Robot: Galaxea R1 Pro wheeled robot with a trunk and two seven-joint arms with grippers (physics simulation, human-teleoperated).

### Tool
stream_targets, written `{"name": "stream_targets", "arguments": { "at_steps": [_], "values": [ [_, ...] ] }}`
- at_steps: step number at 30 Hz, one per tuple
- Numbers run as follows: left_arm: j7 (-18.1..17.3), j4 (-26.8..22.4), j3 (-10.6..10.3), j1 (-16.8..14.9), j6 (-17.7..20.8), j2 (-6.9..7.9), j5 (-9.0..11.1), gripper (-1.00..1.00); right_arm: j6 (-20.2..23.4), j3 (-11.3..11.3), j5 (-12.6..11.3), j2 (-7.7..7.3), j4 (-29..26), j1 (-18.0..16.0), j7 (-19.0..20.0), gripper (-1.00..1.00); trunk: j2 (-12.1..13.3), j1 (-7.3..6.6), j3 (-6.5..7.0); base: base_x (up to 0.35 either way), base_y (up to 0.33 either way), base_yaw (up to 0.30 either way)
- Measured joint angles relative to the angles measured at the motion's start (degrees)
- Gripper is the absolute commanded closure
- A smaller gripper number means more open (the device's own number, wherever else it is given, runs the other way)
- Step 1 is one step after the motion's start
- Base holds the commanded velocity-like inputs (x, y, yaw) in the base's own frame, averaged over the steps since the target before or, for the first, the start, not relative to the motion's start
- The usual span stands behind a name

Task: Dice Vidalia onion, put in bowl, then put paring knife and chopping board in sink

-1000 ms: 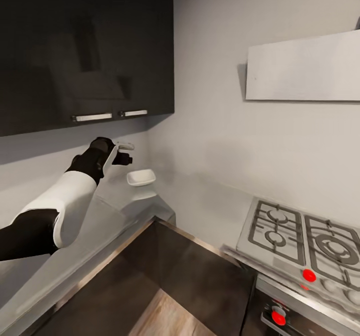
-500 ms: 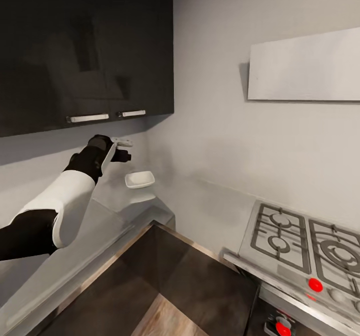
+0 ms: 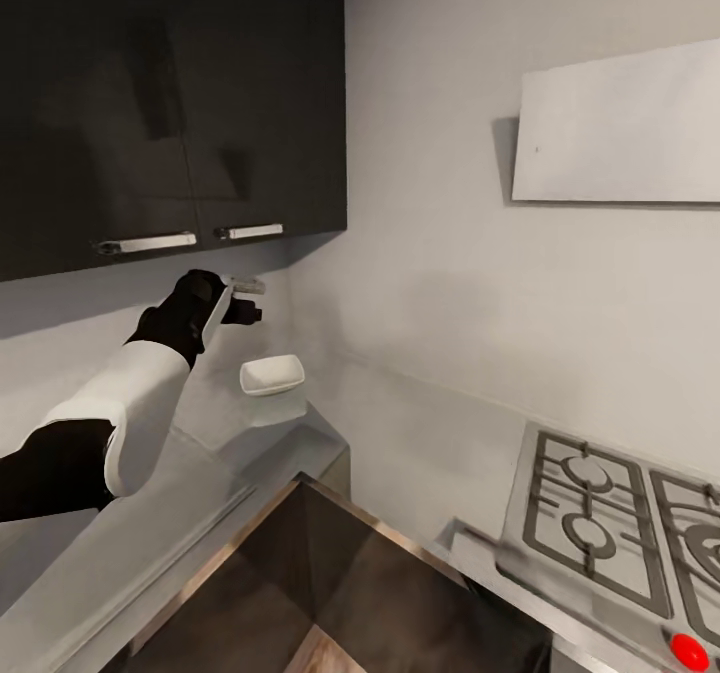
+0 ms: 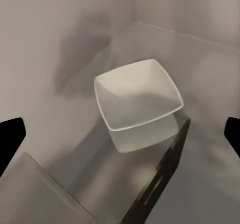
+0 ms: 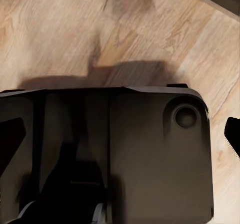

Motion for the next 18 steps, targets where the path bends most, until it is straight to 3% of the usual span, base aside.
{"name": "stream_targets", "arguments": {
  "at_steps": [9, 15, 18],
  "values": [
    [0.01, 0.0, 0.0, -0.01, 0.04, 0.56, -0.01, -1.0, 0.08, -0.01, 0.07, -0.09, 0.07, 0.01, 0.03, -1.0, 0.0, 0.01, 0.0, 0.263, 0.069, 0.0],
    [0.0, -0.08, 0.0, 0.0, 0.01, 0.86, 0.0, -1.0, 0.38, -0.05, 0.13, -2.33, 0.4, 0.02, -0.41, -1.0, 0.01, 0.03, 0.0, 0.055, 0.039, 0.0],
    [0.01, -0.09, -0.03, 0.0, 0.01, 1.33, -0.01, -1.0, 2.26, -0.01, 0.14, -2.7, 0.46, 0.02, -0.57, -1.0, 0.01, 0.03, 0.0, 0.005, 0.004, 0.0]
  ]
}}
